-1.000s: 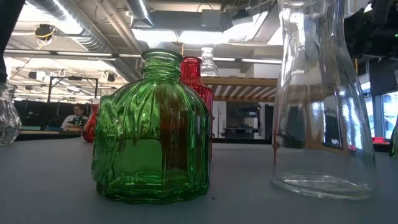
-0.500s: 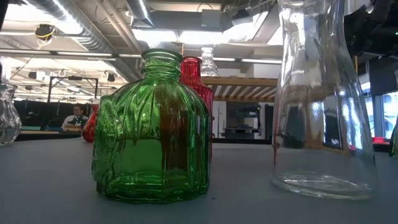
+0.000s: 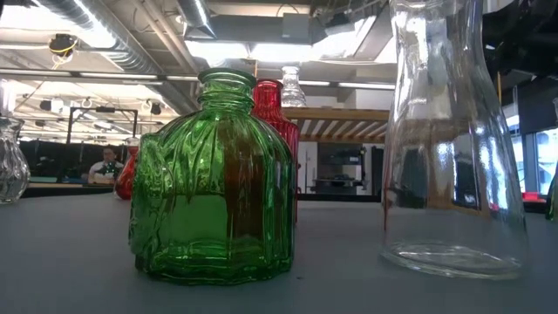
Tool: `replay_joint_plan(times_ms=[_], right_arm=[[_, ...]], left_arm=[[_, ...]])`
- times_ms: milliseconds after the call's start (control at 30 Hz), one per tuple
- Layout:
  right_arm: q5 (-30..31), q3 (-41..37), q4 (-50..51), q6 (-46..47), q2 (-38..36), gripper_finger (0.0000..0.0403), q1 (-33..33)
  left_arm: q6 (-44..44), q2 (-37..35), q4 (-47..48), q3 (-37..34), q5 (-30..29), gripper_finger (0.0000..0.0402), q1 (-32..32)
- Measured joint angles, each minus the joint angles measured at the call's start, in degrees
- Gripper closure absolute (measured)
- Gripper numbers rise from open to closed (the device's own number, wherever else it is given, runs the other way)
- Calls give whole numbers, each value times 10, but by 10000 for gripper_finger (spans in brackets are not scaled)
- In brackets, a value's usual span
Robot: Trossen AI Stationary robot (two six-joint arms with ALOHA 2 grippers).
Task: Sort vases onto shelf
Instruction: Put the bottom center transparent vase onto the shelf
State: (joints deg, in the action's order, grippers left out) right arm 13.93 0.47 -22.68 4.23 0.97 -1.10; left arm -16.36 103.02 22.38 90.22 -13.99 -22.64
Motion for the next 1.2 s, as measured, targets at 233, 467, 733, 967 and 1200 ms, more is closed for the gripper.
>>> replay_joint_plan(times_ms=[233, 467, 733, 967, 1200], right_arm=[[9, 0, -14, -26, 0, 152, 0], [16, 0, -13, -41, 0, 152, 0], [15, 0, 4, -44, 0, 152, 0], [15, 0, 3, -43, 0, 152, 0], [15, 0, 17, -45, 0, 152, 0]], left_arm=[[0, 9, -76, -48, 0, 115, -20], [-2, 36, -96, -49, 24, 115, -13], [-28, 46, -108, -37, 32, 115, -14], [-26, 98, -94, 14, 45, 115, -14], [-34, 109, -84, 24, 60, 115, -13]])
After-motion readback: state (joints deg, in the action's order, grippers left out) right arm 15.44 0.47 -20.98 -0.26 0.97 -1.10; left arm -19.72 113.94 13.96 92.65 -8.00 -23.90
